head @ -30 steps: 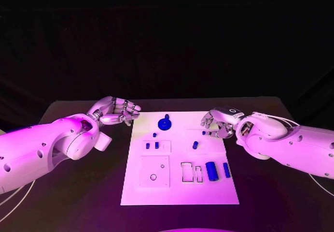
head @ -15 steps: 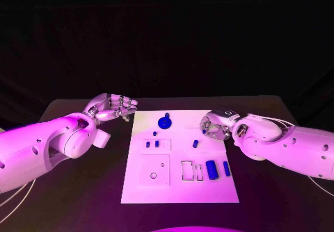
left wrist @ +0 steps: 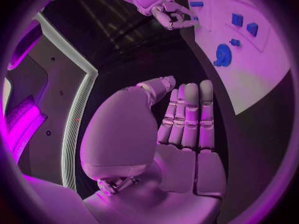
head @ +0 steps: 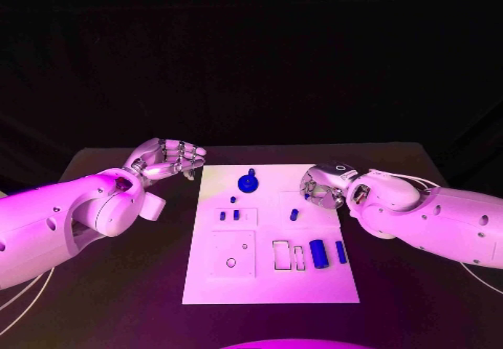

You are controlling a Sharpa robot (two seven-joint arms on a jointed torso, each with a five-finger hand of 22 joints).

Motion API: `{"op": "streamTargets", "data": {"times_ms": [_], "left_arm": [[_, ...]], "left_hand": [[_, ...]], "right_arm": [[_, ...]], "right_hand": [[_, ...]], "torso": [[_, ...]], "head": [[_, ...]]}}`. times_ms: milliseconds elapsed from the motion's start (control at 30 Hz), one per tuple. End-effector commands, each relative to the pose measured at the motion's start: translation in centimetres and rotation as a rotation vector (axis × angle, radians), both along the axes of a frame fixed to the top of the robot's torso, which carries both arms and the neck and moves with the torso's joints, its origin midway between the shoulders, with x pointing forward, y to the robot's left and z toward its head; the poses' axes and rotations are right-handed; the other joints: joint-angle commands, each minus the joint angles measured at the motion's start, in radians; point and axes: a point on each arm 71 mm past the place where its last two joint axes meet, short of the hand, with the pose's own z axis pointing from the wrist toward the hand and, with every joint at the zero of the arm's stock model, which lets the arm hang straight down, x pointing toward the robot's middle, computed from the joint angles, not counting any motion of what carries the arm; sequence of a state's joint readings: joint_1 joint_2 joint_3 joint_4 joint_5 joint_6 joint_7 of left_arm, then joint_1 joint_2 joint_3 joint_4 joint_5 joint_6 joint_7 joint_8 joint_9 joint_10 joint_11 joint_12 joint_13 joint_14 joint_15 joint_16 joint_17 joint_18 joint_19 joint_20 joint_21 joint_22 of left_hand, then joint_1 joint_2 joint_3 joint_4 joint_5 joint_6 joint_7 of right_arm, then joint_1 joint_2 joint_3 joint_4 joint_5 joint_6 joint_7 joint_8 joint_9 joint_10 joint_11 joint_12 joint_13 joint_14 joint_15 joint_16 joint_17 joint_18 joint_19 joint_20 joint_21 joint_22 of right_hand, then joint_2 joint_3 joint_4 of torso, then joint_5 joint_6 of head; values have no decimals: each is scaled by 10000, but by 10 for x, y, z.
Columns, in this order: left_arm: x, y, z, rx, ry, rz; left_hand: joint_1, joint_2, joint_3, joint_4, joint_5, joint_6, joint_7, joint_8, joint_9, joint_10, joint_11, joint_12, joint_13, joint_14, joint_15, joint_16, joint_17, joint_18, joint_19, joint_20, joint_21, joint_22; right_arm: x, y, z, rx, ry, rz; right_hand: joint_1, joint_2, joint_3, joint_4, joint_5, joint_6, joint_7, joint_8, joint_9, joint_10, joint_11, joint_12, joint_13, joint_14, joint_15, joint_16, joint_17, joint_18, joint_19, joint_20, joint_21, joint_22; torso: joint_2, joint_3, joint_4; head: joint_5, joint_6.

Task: Assemble the parts on the task board

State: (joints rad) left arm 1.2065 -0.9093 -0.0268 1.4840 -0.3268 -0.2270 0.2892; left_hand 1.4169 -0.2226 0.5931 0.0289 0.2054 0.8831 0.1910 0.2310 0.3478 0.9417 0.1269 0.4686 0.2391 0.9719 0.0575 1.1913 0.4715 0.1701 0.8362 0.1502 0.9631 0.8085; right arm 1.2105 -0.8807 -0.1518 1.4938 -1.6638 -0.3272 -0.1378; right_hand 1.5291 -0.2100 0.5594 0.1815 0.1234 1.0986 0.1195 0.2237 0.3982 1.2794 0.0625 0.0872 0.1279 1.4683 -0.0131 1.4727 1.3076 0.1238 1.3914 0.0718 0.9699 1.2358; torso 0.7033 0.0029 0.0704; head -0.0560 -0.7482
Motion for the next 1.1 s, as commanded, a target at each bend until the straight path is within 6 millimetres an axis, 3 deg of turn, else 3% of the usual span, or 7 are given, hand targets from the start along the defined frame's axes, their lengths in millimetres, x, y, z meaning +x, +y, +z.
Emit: {"op": "streamTargets", "data": {"times_ms": [33,433,1100], "left_arm": [[0,-1,2,-217,-104,27],[0,0,2,-240,-116,55],[3,0,1,-268,-182,96]], "left_hand": [[15,79,-23,-28,23,13,19,33,12,-79,20,38,-11,-86,6,-47,-13,138,-36,38,-62,-13],[20,71,-33,-38,24,11,22,36,11,-88,21,42,-11,-87,8,-47,-13,139,-34,39,-65,-15],[25,68,-47,-52,42,-27,41,27,2,-140,38,43,-19,-102,18,-57,-19,138,-30,43,-77,-22]], "right_arm": [[-4,3,-12,-592,451,72],[-7,6,-9,-587,41,-2],[-10,12,25,231,-1033,174]], "right_hand": [[-34,177,129,-85,-63,19,15,54,28,154,-88,-48,-14,615,-68,29,630,-171,63,-44,102,51],[-241,151,412,-370,-15,59,-2,117,131,305,-111,-138,-55,608,-96,15,592,-193,97,-52,254,196],[-443,132,630,-593,-121,81,-14,162,217,411,-133,-193,-87,620,-131,45,635,-235,173,-39,510,386]], "torso": [[-2,5,-5],[-18,6,-3],[-15,11,-1]], "head": [[-10,-20],[1,-39],[12,23]]}}
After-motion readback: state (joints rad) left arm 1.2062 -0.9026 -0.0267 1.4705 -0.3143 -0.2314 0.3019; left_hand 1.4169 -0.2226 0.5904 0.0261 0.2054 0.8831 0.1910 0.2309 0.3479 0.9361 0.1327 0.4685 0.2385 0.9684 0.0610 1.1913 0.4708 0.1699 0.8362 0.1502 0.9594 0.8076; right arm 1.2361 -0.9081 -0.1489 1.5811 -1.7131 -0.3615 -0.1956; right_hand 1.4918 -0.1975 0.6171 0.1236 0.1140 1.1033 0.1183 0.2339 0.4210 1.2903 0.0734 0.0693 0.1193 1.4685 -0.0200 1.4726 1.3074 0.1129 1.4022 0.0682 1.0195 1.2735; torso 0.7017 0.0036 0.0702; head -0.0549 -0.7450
